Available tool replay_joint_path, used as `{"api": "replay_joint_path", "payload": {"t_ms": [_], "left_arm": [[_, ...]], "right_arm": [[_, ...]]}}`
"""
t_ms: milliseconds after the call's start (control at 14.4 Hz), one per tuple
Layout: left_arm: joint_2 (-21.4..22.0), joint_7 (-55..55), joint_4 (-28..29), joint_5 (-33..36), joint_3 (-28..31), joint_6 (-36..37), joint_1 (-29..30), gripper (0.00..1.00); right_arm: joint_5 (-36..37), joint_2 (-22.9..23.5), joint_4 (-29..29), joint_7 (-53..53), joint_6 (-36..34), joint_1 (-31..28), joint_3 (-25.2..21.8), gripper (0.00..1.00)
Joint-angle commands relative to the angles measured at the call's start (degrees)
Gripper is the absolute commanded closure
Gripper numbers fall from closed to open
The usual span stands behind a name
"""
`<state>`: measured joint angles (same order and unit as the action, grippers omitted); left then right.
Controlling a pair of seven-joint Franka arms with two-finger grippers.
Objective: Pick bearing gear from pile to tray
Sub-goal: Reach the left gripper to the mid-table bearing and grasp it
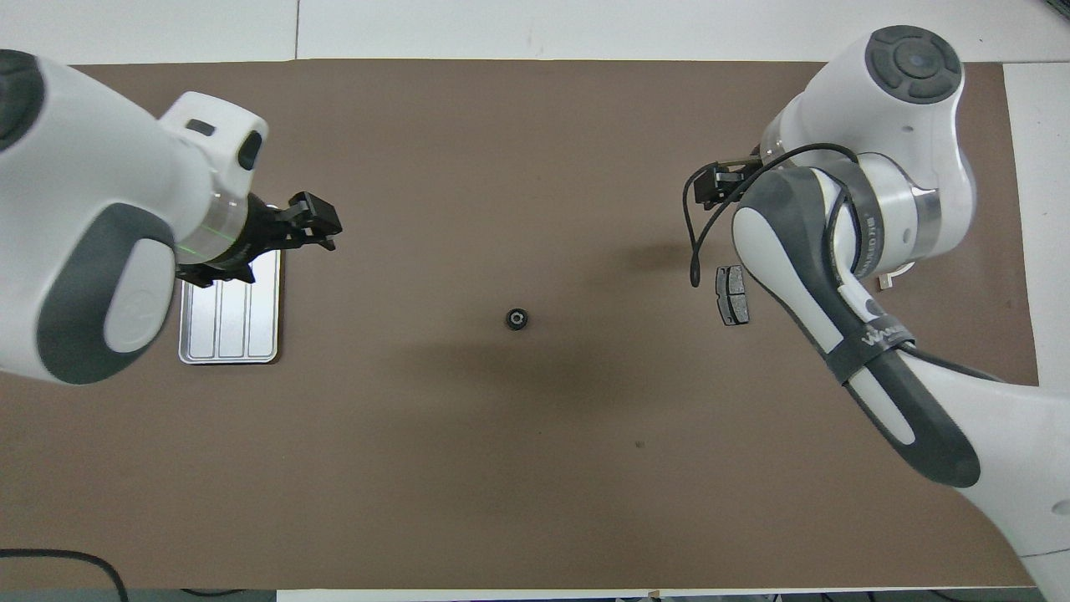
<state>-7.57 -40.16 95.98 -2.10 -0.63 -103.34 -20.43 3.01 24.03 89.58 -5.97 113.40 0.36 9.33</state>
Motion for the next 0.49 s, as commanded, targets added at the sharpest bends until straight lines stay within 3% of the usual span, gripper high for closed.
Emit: {"api": "replay_joint_path", "payload": {"t_ms": [0, 139, 209, 348, 418], "left_arm": [[-7.7, -8.7, -3.3, -0.5, 1.1, -3.4, -6.1, 0.00], [-20.0, -17.2, -14.6, -0.1, 1.2, -3.7, -10.6, 0.00], [-23.8, -19.9, -16.9, -0.1, 1.2, -5.1, -11.7, 0.00], [-23.2, -20.6, -10.2, 0.0, 1.2, -15.0, -13.0, 0.00], [-22.9, -20.8, -8.1, -0.1, 1.4, -16.4, -14.4, 0.00]], "right_arm": [[-0.5, -2.8, 9.2, 5.4, 8.6, -2.6, 1.3, 0.00], [-0.3, -3.7, 14.6, 5.7, 14.5, -3.9, 1.2, 0.00], [-0.2, -3.6, 15.3, 6.1, 15.0, -4.6, 1.2, 0.00], [-0.2, -3.0, 15.4, 8.3, 15.1, -5.7, 1.2, 0.00], [-0.2, -2.7, 15.7, 8.7, 15.2, -6.2, 1.3, 0.00]]}}
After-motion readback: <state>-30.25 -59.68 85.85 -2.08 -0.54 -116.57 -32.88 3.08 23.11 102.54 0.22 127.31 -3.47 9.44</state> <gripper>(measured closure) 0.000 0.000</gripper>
